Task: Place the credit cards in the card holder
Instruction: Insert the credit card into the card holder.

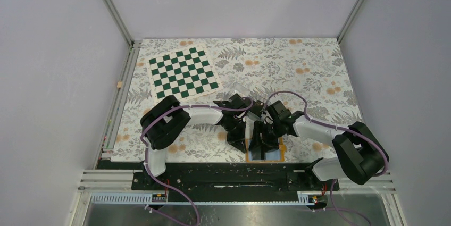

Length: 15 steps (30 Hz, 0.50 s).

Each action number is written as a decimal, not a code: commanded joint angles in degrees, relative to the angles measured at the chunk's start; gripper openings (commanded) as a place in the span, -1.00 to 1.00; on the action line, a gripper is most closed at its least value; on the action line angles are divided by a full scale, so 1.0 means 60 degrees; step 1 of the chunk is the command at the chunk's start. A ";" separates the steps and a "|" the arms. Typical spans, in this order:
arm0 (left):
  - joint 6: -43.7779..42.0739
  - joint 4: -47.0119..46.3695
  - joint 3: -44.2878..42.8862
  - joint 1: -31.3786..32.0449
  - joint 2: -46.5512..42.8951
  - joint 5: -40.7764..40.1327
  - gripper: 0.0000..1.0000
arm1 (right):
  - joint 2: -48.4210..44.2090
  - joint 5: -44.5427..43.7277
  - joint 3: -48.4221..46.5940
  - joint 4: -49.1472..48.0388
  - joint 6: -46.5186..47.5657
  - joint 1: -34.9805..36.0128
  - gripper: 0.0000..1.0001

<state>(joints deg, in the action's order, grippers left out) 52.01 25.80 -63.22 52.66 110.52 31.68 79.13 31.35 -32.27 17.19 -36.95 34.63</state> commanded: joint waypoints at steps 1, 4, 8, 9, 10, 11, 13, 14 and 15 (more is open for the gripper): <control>0.0060 -0.0904 0.0096 0.0178 0.0055 -0.0766 -1.00 | 0.0349 0.0516 -0.0128 -0.0863 -0.0290 0.0439 0.36; 0.0089 -0.0920 0.0193 0.0184 -0.0072 -0.0814 -1.00 | 0.0137 0.0272 -0.0230 -0.0433 -0.0035 0.0435 0.45; 0.0175 -0.1050 0.0406 0.0187 -0.0383 -0.0918 -1.00 | -0.0400 -0.0427 -0.0656 0.0901 0.0534 0.0453 0.55; 0.0212 -0.1105 0.0463 0.0187 -0.0475 -0.0934 -1.00 | -0.0477 -0.0717 -0.0821 0.1200 0.0673 0.0453 0.58; 0.0240 -0.1140 0.0520 0.0175 -0.0541 -0.0967 -1.00 | -0.0551 -0.0996 -0.0955 0.1706 0.0856 0.0454 0.60; 0.0277 -0.1170 0.0574 0.0160 -0.0605 -0.1006 -1.00 | -0.0641 -0.1234 -0.1064 0.2004 0.1011 0.0454 0.63; 0.0296 -0.1195 0.0608 0.0159 -0.0631 -0.1016 -1.00 | -0.0731 -0.1514 -0.1163 0.2319 0.1234 0.0443 0.66; 0.0309 -0.1199 0.0604 0.0162 -0.0592 -0.1001 -1.00 | -0.0757 -0.1579 -0.1176 0.2381 0.1275 0.0441 0.66; 0.0304 -0.1188 0.0580 0.0160 -0.0560 -0.0966 -1.00 | -0.0762 -0.1591 -0.1183 0.2398 0.1294 0.0453 0.66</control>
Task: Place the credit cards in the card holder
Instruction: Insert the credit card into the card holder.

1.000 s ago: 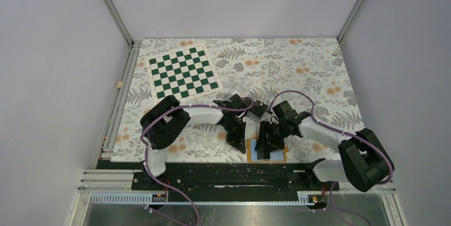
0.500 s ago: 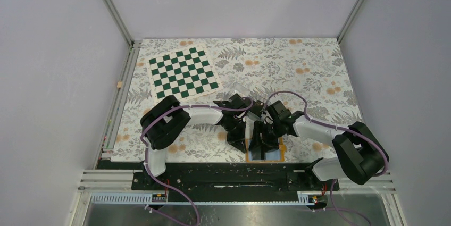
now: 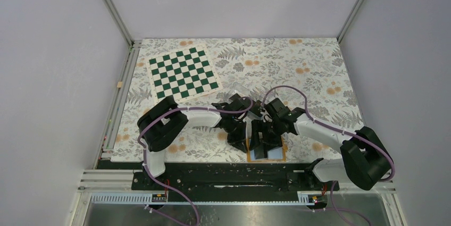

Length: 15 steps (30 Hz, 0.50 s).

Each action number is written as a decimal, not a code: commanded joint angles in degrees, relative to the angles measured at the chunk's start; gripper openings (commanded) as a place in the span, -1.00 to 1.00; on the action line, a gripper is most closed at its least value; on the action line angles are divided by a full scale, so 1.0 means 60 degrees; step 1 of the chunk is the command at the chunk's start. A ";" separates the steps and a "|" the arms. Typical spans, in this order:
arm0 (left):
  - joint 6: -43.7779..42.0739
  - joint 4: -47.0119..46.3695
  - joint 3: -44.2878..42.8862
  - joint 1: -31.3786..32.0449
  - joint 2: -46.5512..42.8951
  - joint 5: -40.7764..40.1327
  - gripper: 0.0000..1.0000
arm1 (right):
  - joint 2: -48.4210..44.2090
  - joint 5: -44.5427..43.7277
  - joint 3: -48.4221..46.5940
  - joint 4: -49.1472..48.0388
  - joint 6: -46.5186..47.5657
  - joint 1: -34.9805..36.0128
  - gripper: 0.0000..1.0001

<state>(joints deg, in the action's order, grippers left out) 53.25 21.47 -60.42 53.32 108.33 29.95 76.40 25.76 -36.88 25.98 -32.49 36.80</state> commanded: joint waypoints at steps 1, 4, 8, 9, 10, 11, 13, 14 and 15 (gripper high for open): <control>0.0097 -0.0473 0.0103 0.0060 -0.0175 -0.0654 -1.00 | -0.0307 -0.0677 -0.0446 0.0987 0.0572 0.0093 0.67; 0.0129 -0.0481 0.0129 0.0051 -0.0163 -0.0689 -1.00 | -0.0387 -0.0774 -0.0581 0.1193 0.0662 0.0092 0.68; 0.0147 -0.0488 0.0168 0.0059 -0.0170 -0.0713 -1.00 | -0.0507 -0.1309 -0.0790 0.1771 0.0949 0.0088 0.69; 0.0144 -0.0492 0.0183 0.0061 -0.0177 -0.0722 -1.00 | -0.0495 -0.1463 -0.0799 0.1882 0.1030 0.0092 0.69; 0.0145 -0.0489 0.0185 0.0054 -0.0156 -0.0723 -1.00 | -0.0470 -0.1614 -0.0789 0.1946 0.1091 0.0082 0.69; 0.0142 -0.0496 0.0183 0.0050 -0.0148 -0.0718 -1.00 | -0.0410 -0.1726 -0.0751 0.1970 0.1123 0.0092 0.68; 0.0148 -0.0492 0.0206 0.0057 -0.0123 -0.0721 -1.00 | -0.0236 -0.1741 -0.0644 0.1868 0.1151 0.0089 0.65; 0.0146 -0.0492 0.0213 0.0059 -0.0111 -0.0719 -1.00 | -0.0134 -0.1581 -0.0559 0.1704 0.1147 0.0083 0.62; 0.0147 -0.0489 0.0212 0.0050 -0.0089 -0.0719 -1.00 | -0.0035 -0.1420 -0.0485 0.1491 0.1104 0.0092 0.59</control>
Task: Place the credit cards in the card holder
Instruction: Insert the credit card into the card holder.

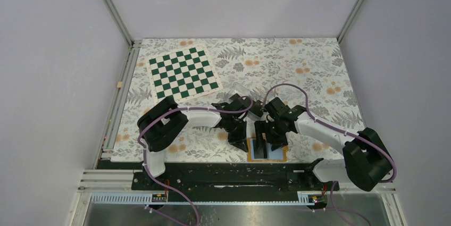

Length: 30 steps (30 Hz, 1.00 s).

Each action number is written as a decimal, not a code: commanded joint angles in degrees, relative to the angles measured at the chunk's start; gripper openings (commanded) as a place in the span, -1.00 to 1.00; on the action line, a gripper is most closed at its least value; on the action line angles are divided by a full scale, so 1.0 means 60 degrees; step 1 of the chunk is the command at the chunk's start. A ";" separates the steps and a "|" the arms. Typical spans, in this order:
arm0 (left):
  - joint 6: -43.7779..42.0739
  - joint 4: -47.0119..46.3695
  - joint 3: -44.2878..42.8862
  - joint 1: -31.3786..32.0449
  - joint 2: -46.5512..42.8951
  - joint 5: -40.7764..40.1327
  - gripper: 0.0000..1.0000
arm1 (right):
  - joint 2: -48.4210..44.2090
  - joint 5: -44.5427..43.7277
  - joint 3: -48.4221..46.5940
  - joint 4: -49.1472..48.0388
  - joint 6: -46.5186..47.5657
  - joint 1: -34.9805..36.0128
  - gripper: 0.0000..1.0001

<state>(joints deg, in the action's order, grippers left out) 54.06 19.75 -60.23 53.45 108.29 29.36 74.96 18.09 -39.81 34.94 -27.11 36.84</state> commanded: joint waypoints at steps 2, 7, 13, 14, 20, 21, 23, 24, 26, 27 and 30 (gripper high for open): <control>0.0005 -0.0204 0.0205 0.0029 -0.0033 -0.0607 -1.00 | 0.0406 0.0131 0.0193 -0.0444 0.0065 0.0093 0.55; 0.0006 -0.0200 0.0279 0.0036 -0.0066 -0.0624 -1.00 | 0.0883 0.1112 0.0331 -0.1626 -0.0339 0.0135 0.31; 0.0016 -0.0203 0.0275 0.0033 -0.0300 -0.0709 -1.00 | 0.1011 0.1916 0.0287 -0.2343 -0.0741 0.0286 -0.12; 0.0010 -0.0197 0.0277 0.0035 -0.0348 -0.0729 -1.00 | 0.0970 0.1940 0.0312 -0.2369 -0.0811 0.0288 -0.23; -0.0155 0.0020 0.0336 -0.0146 -0.0885 -0.0882 -0.82 | 0.0530 0.1233 0.0264 -0.1671 -0.0732 0.0281 -0.32; -0.0133 0.0012 0.0435 -0.0180 -0.1035 -0.0892 -0.77 | 0.0407 0.1103 0.0263 -0.1517 -0.0700 0.0284 -0.30; -0.0028 -0.0121 0.0685 -0.0294 -0.1354 -0.0865 -0.67 | 0.0138 0.0723 0.0245 -0.1192 -0.0608 0.0281 -0.19; 0.0076 -0.0413 0.0880 -0.0378 -0.1580 -0.0792 -0.62 | 0.0019 0.0573 0.0248 -0.1036 -0.0588 0.0279 -0.15; 0.0434 -0.1137 0.1363 -0.0544 -0.1822 -0.0492 -0.50 | -0.0158 0.0285 0.0281 -0.0795 -0.0565 0.0279 -0.11; 0.0620 -0.1590 0.1631 -0.0621 -0.1912 -0.0308 -0.45 | -0.0197 0.0212 0.0331 -0.0740 -0.0579 0.0268 -0.10; 0.1214 -0.2943 0.2322 -0.0739 -0.1913 0.0227 -0.33 | -0.0092 0.0204 0.0523 -0.0833 -0.0639 0.0278 -0.09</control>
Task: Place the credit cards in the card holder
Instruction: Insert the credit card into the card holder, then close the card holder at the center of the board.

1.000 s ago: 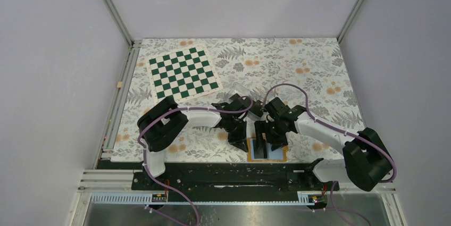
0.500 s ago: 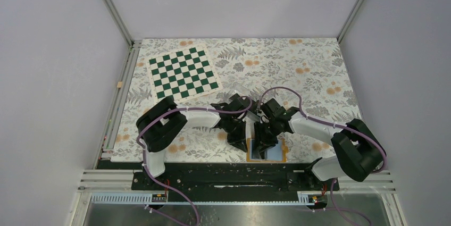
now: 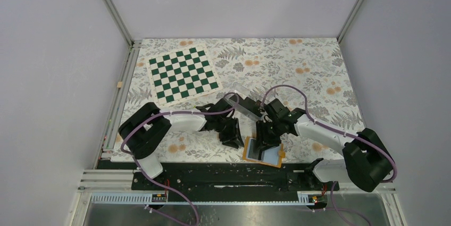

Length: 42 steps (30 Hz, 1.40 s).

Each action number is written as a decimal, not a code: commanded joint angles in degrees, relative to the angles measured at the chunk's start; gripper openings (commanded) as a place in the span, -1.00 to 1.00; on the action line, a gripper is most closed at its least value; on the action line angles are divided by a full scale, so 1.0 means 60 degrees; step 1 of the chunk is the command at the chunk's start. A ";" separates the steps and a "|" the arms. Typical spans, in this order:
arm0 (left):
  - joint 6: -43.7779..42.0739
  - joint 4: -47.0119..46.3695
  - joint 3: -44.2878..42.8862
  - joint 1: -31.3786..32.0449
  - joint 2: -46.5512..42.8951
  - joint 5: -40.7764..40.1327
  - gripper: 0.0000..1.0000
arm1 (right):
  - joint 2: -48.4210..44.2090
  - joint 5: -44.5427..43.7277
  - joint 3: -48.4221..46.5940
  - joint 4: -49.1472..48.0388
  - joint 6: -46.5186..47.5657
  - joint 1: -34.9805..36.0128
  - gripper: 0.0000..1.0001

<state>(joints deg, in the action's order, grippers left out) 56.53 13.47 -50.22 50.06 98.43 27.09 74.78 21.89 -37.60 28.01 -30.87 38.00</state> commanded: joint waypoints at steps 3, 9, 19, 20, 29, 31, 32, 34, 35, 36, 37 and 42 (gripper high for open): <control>0.1181 -0.2884 0.0891 -0.0204 0.0020 0.1043 -0.25 | 0.0288 -0.0303 0.0312 -0.0018 -0.0193 0.0077 -0.09; 0.1377 -0.3327 0.0899 -0.0189 0.0487 0.1084 -0.10 | 0.1174 -0.0405 0.0233 -0.0326 -0.0398 0.0080 -0.08; 0.1700 -0.3821 0.0846 -0.0050 0.0779 0.1255 -0.17 | 0.1884 0.0657 0.0037 -0.1380 -0.0694 0.0085 -0.38; 0.1753 -0.3908 0.0890 -0.0054 0.0712 0.1282 -0.20 | 0.1870 0.0720 0.0056 -0.1506 -0.0736 0.0094 -0.40; 0.1967 -0.4411 0.0816 -0.0051 0.0257 0.1752 -0.40 | 0.1786 0.0866 0.0170 -0.1726 -0.0800 0.0081 -0.41; 0.2055 -0.4732 0.0775 -0.0028 0.0175 0.1973 -0.41 | 0.1745 0.0901 0.0181 -0.1778 -0.0801 0.0082 -0.41; 0.2087 -0.4838 0.0759 -0.0017 0.0112 0.2071 -0.42 | 0.1688 0.0907 0.0175 -0.1775 -0.0802 0.0085 -0.40; 0.2034 -0.4823 0.0760 -0.0021 -0.0065 0.2107 -0.41 | 0.1529 0.0886 0.0184 -0.1765 -0.0794 0.0082 -0.37; 0.1958 -0.4723 0.0766 -0.0010 -0.0176 0.2056 -0.39 | 0.1387 0.0848 0.0182 -0.1709 -0.0793 0.0083 -0.34; 0.1807 -0.4476 0.0748 -0.0022 -0.0309 0.1950 -0.37 | 0.1232 0.0797 0.0175 -0.1640 -0.0781 0.0076 -0.30; 0.1543 -0.3975 0.0710 -0.0031 -0.0430 0.1718 -0.34 | 0.1003 0.0700 0.0146 -0.1517 -0.0766 0.0073 -0.25; -0.0190 -0.0736 0.0080 -0.0038 -0.0745 0.0019 -0.14 | 0.0101 0.0052 0.0030 -0.0570 -0.0567 0.0082 0.07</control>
<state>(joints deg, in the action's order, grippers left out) 63.00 -2.59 -46.33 49.45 96.36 33.17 80.03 25.87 -36.36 23.75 -35.00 38.02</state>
